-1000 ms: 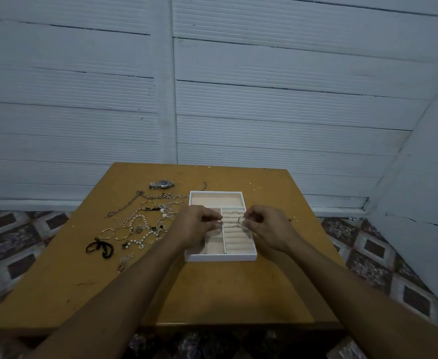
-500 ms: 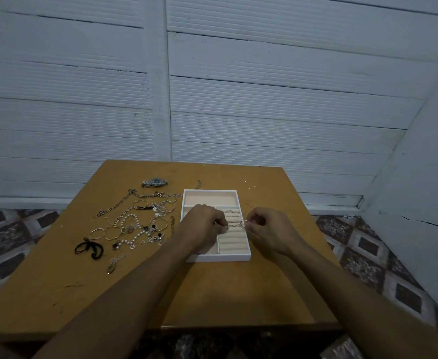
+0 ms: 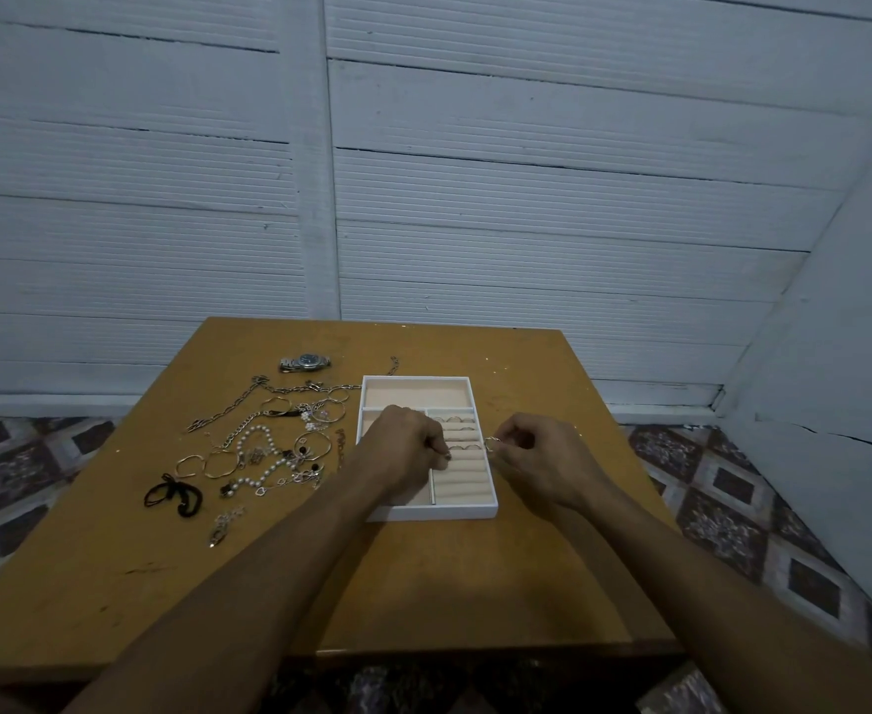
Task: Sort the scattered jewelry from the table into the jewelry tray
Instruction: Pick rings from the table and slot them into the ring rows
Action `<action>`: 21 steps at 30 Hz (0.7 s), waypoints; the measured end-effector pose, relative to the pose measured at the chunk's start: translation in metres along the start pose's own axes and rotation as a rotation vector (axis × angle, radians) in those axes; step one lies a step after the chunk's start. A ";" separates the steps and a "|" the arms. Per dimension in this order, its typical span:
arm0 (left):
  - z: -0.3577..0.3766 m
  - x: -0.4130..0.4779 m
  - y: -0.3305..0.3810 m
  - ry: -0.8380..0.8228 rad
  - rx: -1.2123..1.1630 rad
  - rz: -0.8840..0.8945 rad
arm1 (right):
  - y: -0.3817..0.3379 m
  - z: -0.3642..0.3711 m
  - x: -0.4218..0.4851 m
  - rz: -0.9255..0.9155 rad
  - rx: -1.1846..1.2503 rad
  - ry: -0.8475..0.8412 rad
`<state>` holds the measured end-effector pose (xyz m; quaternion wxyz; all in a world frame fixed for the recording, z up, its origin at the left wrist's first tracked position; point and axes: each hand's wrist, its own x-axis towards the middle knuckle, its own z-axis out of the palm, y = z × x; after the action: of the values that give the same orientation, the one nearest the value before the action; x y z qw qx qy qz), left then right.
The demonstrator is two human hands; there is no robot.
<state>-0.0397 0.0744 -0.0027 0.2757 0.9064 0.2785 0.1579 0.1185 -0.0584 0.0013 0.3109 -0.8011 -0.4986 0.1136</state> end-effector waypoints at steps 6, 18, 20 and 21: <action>-0.002 0.007 0.004 -0.089 0.111 0.037 | -0.001 0.002 0.001 0.006 0.008 0.016; 0.000 -0.005 0.007 0.016 0.418 0.170 | 0.000 0.000 0.000 0.007 0.000 0.028; -0.001 -0.005 0.010 0.034 0.433 0.158 | 0.000 0.001 0.000 0.010 0.000 0.032; -0.001 -0.005 0.010 0.035 0.442 0.152 | 0.000 0.001 0.000 0.015 -0.003 0.034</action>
<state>-0.0400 0.0648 0.0036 0.0531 0.9602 0.2418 0.1293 0.1182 -0.0578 0.0009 0.3171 -0.8071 -0.4876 0.1016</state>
